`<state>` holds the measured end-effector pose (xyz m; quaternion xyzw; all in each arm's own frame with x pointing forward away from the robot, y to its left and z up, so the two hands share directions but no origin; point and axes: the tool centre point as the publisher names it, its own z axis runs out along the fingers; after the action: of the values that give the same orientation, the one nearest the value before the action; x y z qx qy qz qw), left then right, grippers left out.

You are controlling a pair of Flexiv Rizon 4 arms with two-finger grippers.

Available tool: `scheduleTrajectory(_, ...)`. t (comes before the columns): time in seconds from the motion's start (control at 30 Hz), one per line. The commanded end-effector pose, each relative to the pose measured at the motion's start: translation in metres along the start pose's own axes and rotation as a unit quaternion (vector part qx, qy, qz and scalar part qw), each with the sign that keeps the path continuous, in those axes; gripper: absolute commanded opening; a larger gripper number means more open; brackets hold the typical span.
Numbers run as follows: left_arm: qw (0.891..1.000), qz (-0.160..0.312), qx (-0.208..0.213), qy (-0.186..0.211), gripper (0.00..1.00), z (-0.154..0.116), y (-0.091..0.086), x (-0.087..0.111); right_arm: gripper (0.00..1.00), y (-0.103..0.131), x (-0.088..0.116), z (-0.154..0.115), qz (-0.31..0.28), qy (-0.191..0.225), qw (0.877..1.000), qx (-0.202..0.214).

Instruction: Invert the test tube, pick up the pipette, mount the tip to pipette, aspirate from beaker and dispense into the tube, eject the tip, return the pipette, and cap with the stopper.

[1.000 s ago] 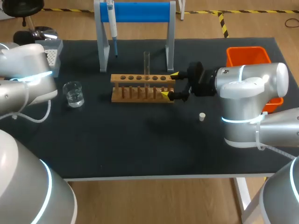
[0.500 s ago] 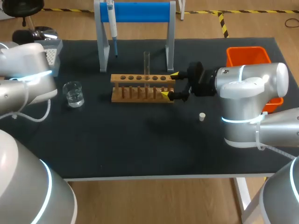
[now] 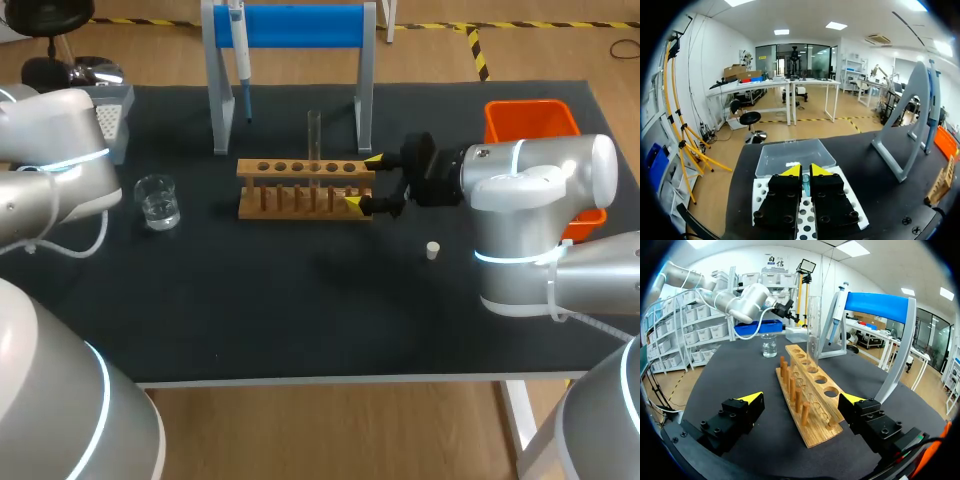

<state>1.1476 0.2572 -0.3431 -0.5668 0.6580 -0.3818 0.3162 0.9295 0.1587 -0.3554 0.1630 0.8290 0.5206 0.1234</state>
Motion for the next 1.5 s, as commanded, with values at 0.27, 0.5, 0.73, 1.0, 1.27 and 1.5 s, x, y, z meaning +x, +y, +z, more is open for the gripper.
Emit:
scheduleTrajectory(0.27,1.000,0.005,0.020,-0.006,0.00,-0.015,-0.015,0.001,1.00,0.000,0.000,-0.001,0.000,0.001,1.000,0.001)
scheduleTrajectory(0.5,0.999,0.011,0.041,-0.009,0.00,-0.025,-0.032,0.005,1.00,0.000,0.000,-0.001,0.000,0.001,1.000,0.001)
scheduleTrajectory(0.73,0.998,0.032,0.055,-0.011,0.00,-0.040,-0.049,0.011,1.00,0.000,0.000,-0.001,0.000,0.001,1.000,0.001)
scheduleTrajectory(1.0,0.993,0.092,0.078,0.009,0.00,-0.093,-0.076,0.032,1.00,0.000,0.000,-0.001,0.000,0.001,1.000,0.001)
scheduleTrajectory(1.27,0.984,0.150,0.068,0.065,0.00,-0.160,-0.087,0.070,1.00,0.000,0.000,-0.001,0.000,0.001,1.000,0.001)
scheduleTrajectory(1.5,0.964,0.202,0.051,0.162,0.00,-0.231,-0.077,0.111,1.00,0.000,0.000,-0.001,0.000,0.001,1.000,0.001)
